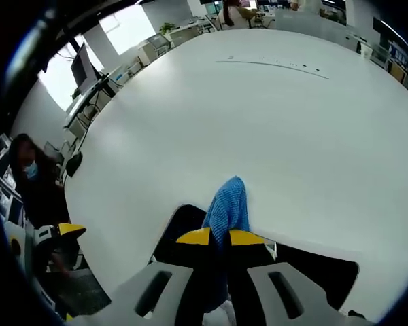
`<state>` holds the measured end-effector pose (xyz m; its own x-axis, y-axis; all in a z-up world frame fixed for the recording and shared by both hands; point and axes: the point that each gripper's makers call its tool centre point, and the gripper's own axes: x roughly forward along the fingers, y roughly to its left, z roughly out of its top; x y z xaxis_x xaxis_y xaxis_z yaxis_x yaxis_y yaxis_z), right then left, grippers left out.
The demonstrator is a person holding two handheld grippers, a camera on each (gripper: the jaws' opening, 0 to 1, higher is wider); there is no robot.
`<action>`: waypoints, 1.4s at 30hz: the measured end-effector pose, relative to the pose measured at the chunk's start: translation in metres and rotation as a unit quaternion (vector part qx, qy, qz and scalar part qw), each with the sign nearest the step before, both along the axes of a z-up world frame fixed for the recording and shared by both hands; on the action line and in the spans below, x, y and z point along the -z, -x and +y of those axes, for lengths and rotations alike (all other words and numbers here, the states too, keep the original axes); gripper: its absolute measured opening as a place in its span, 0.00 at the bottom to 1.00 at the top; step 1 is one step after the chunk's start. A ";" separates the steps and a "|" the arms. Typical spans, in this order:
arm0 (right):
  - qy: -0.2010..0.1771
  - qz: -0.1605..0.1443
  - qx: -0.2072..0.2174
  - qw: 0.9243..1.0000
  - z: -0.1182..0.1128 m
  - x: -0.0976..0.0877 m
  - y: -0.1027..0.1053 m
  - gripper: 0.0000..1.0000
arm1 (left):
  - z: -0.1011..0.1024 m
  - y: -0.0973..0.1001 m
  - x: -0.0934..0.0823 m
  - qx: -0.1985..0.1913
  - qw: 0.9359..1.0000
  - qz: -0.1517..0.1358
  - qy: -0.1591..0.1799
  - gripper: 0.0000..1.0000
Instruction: Wipe the mirror surface with the cleaning cloth until all visible marks leave the cleaned area.
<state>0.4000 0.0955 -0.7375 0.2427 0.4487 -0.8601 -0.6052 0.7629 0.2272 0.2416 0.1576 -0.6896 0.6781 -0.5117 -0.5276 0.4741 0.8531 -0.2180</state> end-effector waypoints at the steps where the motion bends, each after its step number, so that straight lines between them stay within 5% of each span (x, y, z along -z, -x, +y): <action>1: 0.000 0.000 0.000 1.000 0.000 0.000 0.000 0.02 | 0.000 0.000 0.000 0.000 1.000 0.000 0.000 0.99; 42: 0.026 0.035 0.008 0.999 -0.006 0.001 0.036 0.01 | 0.003 -0.001 0.000 -0.001 1.000 -0.006 -0.014 0.99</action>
<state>0.3645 0.0897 -0.7383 0.1886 0.3988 -0.8974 -0.5764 0.7848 0.2276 0.2427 0.1607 -0.6892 0.6850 -0.4953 -0.5343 0.4746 0.8598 -0.1885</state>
